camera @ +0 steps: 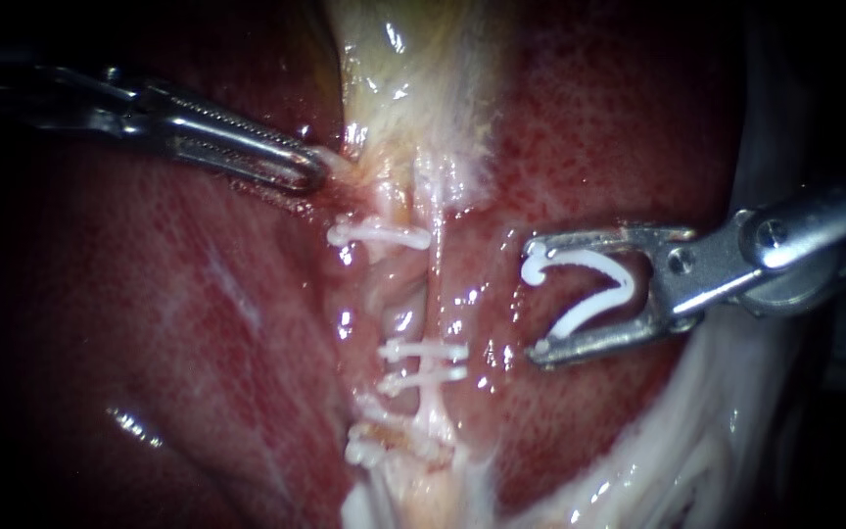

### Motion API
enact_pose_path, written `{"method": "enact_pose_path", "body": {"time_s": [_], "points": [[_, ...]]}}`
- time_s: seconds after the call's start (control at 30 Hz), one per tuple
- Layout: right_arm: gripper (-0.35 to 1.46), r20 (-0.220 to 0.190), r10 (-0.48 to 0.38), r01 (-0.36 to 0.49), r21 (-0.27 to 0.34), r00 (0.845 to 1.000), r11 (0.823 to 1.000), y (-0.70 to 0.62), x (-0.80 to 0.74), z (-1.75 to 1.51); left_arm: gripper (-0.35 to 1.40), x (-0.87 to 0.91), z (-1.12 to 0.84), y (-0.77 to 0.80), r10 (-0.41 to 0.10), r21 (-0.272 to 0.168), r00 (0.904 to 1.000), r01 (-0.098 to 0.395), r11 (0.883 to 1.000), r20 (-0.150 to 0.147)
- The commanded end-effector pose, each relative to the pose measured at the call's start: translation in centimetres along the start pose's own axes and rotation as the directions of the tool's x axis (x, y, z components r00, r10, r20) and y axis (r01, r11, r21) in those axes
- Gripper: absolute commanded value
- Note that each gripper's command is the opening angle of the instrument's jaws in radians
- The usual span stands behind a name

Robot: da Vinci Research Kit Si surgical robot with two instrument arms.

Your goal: Clipping third clip right tube

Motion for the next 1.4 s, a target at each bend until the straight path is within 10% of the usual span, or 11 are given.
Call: {"method": "enact_pose_path", "body": {"time_s": [0.03,0.47,1.0,1.4], "points": [[0.5,0.0,0.001,-0.001,0.0,1.0,1.0,0.0,0.0,0.0,-0.35,0.03,-0.05,0.01,-0.001,0.006,1.0,0.001,1.0,0.001],[0.5,0.0,0.001,-0.001,0.0,1.0,1.0,0.0,0.01,-0.01,-0.35,0.49,-0.92,0.23,0.031,0.056,0.9963,-0.027,0.998,-0.08],[0.5,-0.012,0.144,-0.144,0.043,0.989,0.989,0.1,0.05,0.29,-0.35,0.48,-0.93,0.23,0.031,0.056,0.9963,-0.026,0.998,-0.08],[0.5,-0.016,0.28,-0.278,0.074,0.96,0.958,0.3,-0.32,0.84,-0.35,0.48,-0.94,0.23,0.031,0.056,0.9963,-0.026,0.998,-0.08]]}}
